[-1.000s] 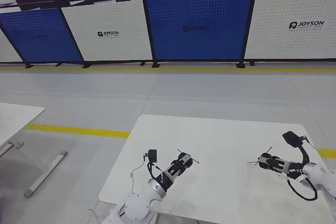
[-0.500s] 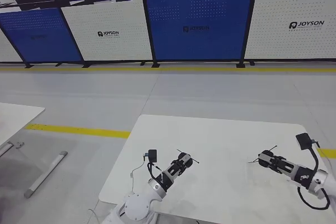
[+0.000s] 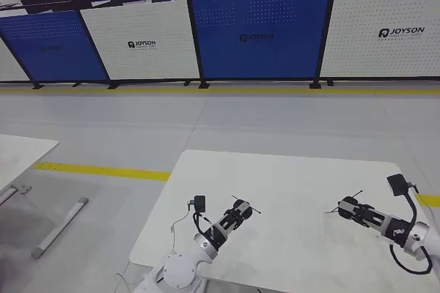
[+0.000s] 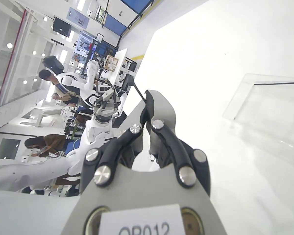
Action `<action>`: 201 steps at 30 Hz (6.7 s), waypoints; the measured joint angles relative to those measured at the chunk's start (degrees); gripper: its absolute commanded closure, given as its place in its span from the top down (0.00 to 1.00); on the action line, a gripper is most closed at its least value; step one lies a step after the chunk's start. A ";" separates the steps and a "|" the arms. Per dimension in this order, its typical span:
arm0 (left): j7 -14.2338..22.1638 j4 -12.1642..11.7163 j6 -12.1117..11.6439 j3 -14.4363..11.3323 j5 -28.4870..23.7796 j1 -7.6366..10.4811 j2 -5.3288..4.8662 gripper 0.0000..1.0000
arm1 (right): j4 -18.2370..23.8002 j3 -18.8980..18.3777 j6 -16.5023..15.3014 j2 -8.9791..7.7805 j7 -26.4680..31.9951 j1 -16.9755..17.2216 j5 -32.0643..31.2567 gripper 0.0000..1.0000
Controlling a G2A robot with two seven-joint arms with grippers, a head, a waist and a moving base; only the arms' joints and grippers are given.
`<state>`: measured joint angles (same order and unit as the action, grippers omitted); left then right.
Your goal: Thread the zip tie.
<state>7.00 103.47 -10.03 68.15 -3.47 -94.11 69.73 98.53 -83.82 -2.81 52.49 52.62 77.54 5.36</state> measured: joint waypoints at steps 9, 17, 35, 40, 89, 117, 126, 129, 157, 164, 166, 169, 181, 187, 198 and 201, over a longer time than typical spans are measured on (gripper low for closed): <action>-4.84 0.69 3.22 -3.13 7.31 1.21 0.44 0.00 | 0.00 0.00 0.00 0.00 0.00 0.00 0.00 0.00; -12.59 -0.12 8.35 -8.21 17.73 4.50 1.46 0.00 | 0.00 0.00 0.00 0.00 0.00 0.00 0.00 0.00; -18.90 -4.56 16.73 -15.31 23.99 10.05 3.60 0.00 | 0.00 0.00 0.00 0.00 0.00 0.00 0.00 0.00; -18.92 -4.51 16.64 -15.23 23.98 9.98 3.57 0.00 | 0.00 0.00 0.00 0.00 0.00 0.00 0.00 0.00; -15.84 -2.89 20.16 -13.18 13.57 9.63 4.18 0.00 | -1.84 17.99 7.59 3.62 -10.68 -7.77 -2.31 0.00; -14.63 -2.58 19.61 -13.50 9.54 9.24 4.55 0.00 | -3.08 24.15 7.32 5.52 -16.78 -10.45 -6.26 0.00; -15.03 -2.26 19.62 -13.50 7.63 9.25 4.76 0.00 | -3.04 24.23 7.33 5.54 -16.87 -10.37 -6.32 0.00; -15.02 -2.26 19.62 -13.50 7.63 9.25 4.76 0.00 | -2.25 25.41 7.96 5.90 -18.29 -10.01 -7.62 0.00; -15.02 -2.26 19.62 -13.50 7.63 9.25 4.76 0.00 | -2.43 26.62 7.98 7.37 -23.26 -8.62 -9.06 0.00; -15.02 -2.26 19.62 -13.50 7.63 9.25 4.76 0.00 | -4.16 27.42 8.73 8.05 -22.56 -9.91 -9.25 0.00; -15.02 -2.26 19.62 -13.50 7.63 9.25 4.76 0.00 | -4.46 27.49 8.58 8.21 -22.52 -10.06 -9.23 0.00; -15.02 -2.26 19.62 -13.50 7.63 9.25 4.76 0.00 | -4.57 27.44 8.47 8.27 -22.70 -10.05 -9.16 0.00; -15.02 -2.26 19.62 -13.50 7.63 9.25 4.76 0.00 | -3.31 25.67 6.95 8.36 -24.38 -7.76 -9.03 0.00; -15.02 -2.26 19.62 -13.50 7.63 9.25 4.76 0.00 | -2.47 24.44 5.75 8.26 -23.38 -6.29 -9.06 0.00; -15.02 -2.26 19.62 -13.50 7.63 9.25 4.76 0.00 | -3.12 24.67 6.94 8.86 -22.53 -7.08 -9.59 0.00; -15.02 -2.26 19.62 -13.50 7.63 9.25 4.76 0.00 | -3.49 24.76 6.83 9.03 -22.11 -7.42 -9.52 0.00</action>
<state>-8.02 101.21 9.59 54.65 4.16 -84.86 74.49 95.04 -59.06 4.02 61.52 30.51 70.12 -4.17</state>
